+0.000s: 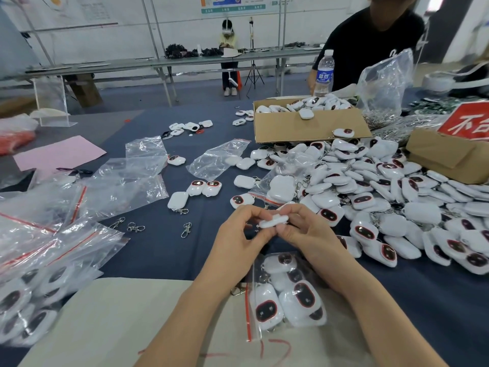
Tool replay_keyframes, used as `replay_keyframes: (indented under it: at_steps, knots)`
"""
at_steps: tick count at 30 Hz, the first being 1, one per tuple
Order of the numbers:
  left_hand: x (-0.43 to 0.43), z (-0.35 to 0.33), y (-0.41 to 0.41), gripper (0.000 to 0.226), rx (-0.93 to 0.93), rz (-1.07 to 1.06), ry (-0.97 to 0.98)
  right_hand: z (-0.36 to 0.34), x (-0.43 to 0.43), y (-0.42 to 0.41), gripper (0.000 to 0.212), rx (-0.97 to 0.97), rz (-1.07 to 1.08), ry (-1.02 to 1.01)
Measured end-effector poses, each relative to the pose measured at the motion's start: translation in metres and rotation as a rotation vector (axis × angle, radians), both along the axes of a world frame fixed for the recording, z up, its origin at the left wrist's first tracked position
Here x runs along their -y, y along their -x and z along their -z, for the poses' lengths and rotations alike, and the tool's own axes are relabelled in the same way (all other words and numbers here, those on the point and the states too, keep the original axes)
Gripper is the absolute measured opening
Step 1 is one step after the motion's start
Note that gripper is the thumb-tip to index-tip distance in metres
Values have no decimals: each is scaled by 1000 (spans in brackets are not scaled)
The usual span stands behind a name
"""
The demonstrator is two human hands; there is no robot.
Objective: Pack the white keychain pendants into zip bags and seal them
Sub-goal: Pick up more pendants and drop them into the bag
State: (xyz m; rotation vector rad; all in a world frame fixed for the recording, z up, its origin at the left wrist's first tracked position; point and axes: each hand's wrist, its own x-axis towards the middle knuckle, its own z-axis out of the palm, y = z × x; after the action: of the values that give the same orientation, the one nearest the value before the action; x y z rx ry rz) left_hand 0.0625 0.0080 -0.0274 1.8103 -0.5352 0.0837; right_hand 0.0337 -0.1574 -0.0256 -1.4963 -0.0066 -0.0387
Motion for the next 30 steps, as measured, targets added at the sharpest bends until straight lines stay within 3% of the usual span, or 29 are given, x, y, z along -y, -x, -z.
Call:
replay_keyframes:
  at_steps: [8, 16, 30]
  knots:
    - [-3, 1, -2, 21, -136, 77, 11, 3, -1, -1, 20, 20, -11, -47]
    - [-5, 3, -7, 48, -127, 35, 29, 4, -4, -4, 26, 60, 39, 28]
    - [-5, 6, -12, 46, -148, 13, 57, 6, -1, -5, 25, 64, 16, 17]
